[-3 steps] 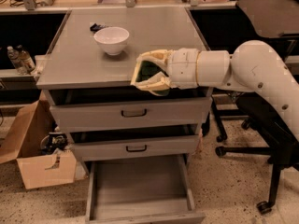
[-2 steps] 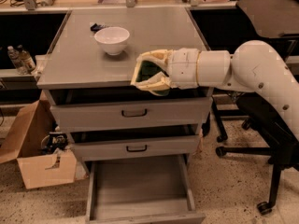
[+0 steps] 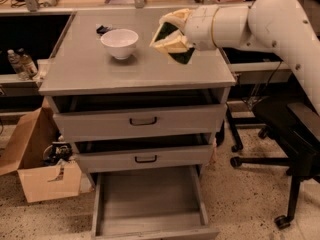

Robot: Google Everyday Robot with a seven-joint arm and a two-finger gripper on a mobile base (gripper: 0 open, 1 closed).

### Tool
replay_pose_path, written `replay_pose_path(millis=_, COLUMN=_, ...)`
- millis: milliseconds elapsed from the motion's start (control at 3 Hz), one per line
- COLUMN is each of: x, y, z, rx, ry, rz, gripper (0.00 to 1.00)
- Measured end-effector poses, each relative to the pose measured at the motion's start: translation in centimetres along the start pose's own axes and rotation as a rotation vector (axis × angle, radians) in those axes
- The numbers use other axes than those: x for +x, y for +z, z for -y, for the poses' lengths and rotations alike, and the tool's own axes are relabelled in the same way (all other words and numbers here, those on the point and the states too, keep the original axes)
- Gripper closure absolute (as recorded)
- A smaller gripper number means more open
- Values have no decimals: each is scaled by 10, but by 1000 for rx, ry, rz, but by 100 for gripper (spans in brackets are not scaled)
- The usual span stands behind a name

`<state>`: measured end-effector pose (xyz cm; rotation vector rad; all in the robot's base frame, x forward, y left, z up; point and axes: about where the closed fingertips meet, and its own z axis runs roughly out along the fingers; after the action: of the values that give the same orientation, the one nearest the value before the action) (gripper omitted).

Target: Pick sponge from bottom drawer and place on counter

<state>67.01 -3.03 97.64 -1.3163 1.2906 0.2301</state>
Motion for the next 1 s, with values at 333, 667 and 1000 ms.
replay_pose_path(millis=333, x=16, y=16, z=49, rx=44, ry=80, rz=-60, gripper=100)
replay_pose_path(millis=667, x=39, y=60, z=82, rx=39, ry=150, rz=-112, gripper=97)
replay_pose_path(millis=1000, x=56, y=87, z=93, rx=27, ry=186, rz=-167, gripper=74)
